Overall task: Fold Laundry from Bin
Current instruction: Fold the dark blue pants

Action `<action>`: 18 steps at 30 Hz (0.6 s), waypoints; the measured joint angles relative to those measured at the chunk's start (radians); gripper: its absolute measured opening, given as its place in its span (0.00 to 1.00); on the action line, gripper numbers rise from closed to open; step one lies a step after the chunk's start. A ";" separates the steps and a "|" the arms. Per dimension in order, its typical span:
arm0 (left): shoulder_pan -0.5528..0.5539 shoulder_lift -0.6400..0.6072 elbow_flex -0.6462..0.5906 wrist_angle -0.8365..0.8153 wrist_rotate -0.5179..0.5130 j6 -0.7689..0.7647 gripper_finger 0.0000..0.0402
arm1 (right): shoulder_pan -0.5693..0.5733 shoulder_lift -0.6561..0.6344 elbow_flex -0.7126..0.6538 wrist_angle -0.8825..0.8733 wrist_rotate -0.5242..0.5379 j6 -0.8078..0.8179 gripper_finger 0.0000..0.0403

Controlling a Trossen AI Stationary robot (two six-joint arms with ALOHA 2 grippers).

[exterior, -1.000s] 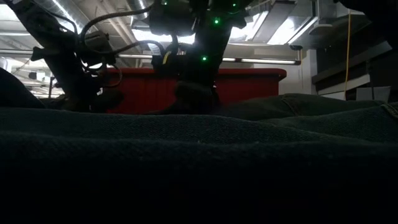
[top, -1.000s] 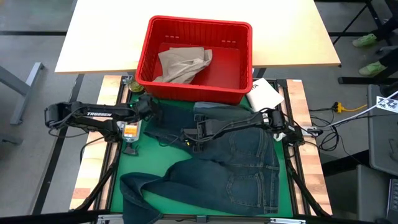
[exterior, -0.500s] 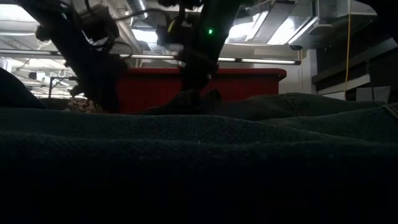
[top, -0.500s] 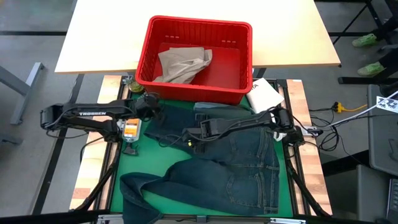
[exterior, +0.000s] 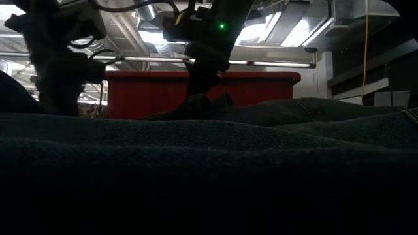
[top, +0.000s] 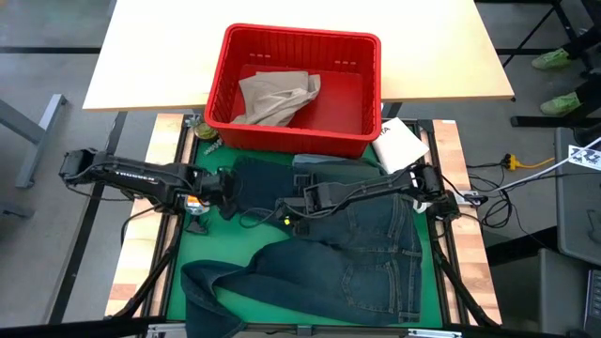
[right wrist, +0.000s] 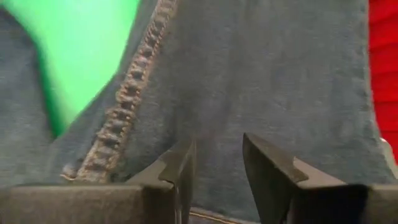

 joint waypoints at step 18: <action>-0.167 -0.002 -0.159 0.011 0.008 -0.184 0.01 | 0.092 0.098 -0.006 -0.014 -0.047 0.001 0.33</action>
